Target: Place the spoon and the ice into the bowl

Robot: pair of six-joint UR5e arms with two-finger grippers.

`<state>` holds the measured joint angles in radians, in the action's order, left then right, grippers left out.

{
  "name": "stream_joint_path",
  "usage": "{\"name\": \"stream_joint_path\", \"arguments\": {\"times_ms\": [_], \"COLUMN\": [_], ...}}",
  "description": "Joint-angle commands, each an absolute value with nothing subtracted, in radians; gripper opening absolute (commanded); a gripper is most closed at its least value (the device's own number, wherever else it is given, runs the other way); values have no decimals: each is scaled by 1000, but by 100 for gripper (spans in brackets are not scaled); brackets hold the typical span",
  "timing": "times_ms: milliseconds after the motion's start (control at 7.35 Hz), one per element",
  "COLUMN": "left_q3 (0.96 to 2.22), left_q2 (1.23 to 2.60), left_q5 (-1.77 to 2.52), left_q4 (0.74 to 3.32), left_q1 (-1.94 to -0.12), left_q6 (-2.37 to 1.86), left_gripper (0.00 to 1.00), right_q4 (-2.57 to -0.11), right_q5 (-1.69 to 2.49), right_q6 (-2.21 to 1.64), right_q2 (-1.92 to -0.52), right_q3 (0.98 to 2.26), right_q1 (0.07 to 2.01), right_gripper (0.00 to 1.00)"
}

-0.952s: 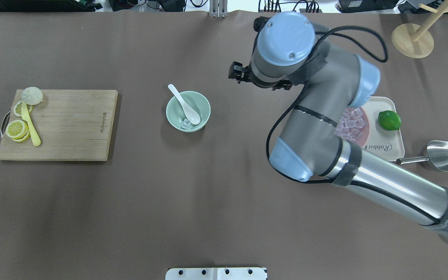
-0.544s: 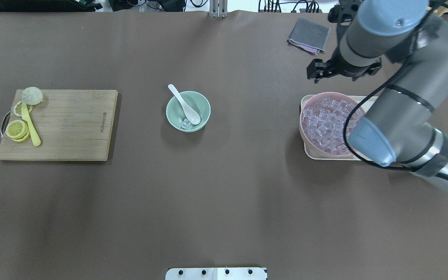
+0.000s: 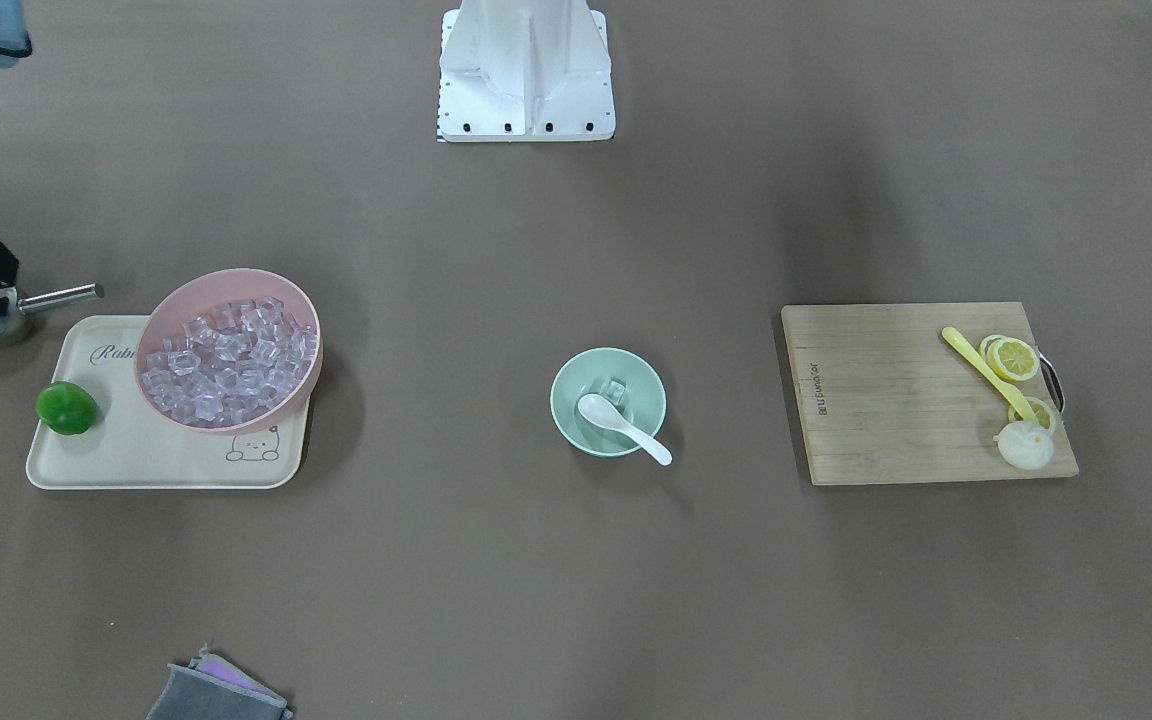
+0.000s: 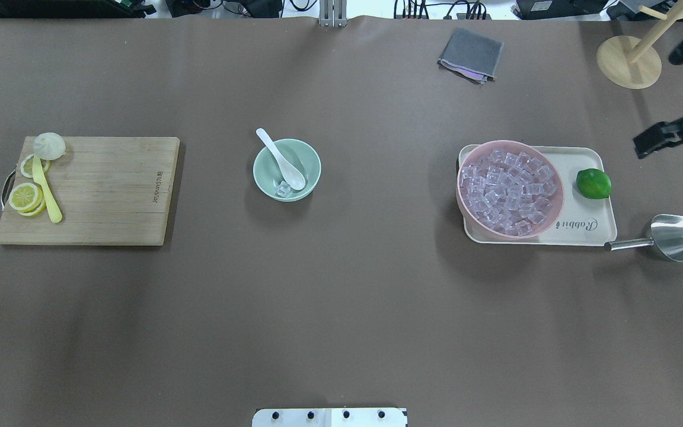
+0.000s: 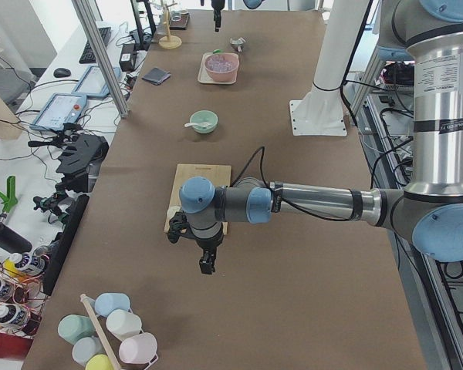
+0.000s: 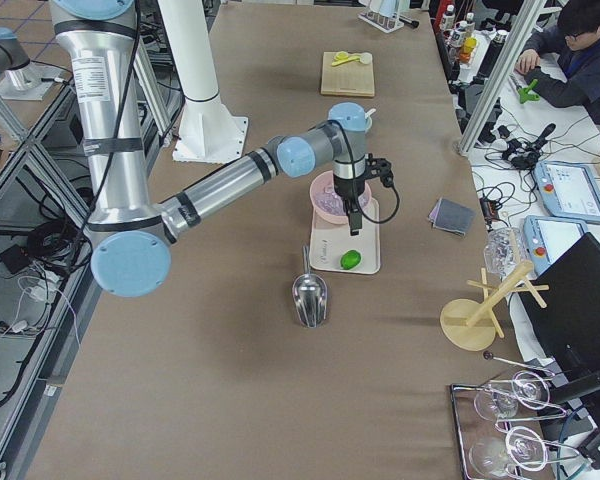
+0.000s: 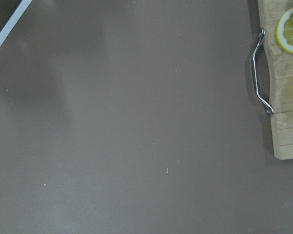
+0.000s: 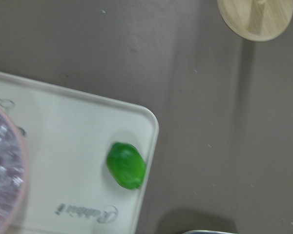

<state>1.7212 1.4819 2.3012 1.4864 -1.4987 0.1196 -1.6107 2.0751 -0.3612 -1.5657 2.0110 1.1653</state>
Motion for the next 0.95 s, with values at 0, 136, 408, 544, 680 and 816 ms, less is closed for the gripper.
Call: {"name": "stream_joint_path", "arguments": {"times_ms": [0,136,408,544,680,816], "left_q3": [1721,1718,1718,1723,1733,1739], "left_q2": [1482,1483,1480,1480,1480,1480], "left_q5": [2301,2301,2299,2301,2302,2301], "left_q4": [1486,1486,1485,1486,1488,1488], "left_q1": [-1499,-1499,-1499,-1499,-1499,-1499], "left_q6": [120,120,120,120,121,121], "left_gripper": [100,100,100,100,100,100], "right_q4": [-1500,-1502,-1511,-1511,-1503,-1500], "right_q5": [2205,2233,2233,2233,2243,2272], "right_q6": [-173,-96,-98,-101,-97,-95], "right_q2": [-1821,-1901,-1980,-2012,-2025,-2023], "right_q3": [2008,2008,1999,1979,1979,1979], "right_q1": [1323,1385,1443,1453,1480,1482], "right_gripper": [100,100,100,100,100,100]}}
